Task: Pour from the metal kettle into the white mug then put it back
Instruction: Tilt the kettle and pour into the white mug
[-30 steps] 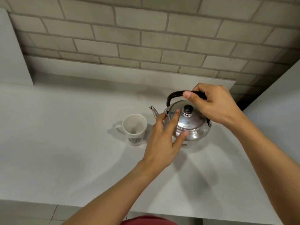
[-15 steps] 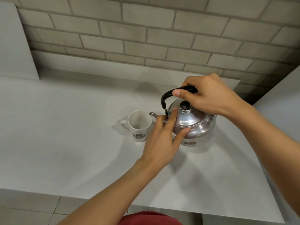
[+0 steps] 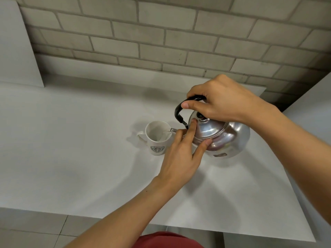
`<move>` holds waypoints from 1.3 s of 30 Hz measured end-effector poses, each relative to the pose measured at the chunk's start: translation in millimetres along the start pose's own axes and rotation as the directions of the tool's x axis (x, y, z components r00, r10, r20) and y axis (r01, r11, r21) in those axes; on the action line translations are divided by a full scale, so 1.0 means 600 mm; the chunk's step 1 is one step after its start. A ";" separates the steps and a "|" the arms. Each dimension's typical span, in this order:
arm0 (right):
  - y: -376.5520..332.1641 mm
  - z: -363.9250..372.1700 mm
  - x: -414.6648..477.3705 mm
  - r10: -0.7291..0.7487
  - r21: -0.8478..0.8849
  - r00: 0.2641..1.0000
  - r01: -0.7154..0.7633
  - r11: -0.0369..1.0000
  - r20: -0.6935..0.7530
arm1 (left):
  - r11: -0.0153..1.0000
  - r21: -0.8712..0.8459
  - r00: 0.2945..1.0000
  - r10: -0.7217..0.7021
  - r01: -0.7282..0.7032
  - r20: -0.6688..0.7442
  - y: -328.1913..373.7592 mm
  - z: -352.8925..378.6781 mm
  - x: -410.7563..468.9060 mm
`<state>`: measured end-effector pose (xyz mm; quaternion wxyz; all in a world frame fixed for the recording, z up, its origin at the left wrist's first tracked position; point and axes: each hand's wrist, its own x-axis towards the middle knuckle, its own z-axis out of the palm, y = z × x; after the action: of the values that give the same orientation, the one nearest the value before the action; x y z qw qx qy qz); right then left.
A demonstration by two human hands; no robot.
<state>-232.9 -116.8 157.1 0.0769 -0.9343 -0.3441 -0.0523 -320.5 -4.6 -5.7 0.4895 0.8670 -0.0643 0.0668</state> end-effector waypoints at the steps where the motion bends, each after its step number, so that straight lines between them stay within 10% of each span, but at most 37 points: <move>1: -0.002 -0.003 0.001 -0.004 -0.009 1.000 0.004 1.000 0.008 | 1.000 -0.004 1.000 0.002 -0.002 -0.001 0.002 0.000 0.000; 39: -0.046 -0.040 0.039 -0.009 -0.224 0.980 0.055 0.973 0.199 | 0.994 -0.108 1.000 0.002 -0.005 -0.029 0.010 0.004 0.014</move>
<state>-234.2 -85.6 187.4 -0.0663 -0.9318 -0.3568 -0.0002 -313.2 -10.4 -0.2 0.5366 0.8380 -0.0622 0.0767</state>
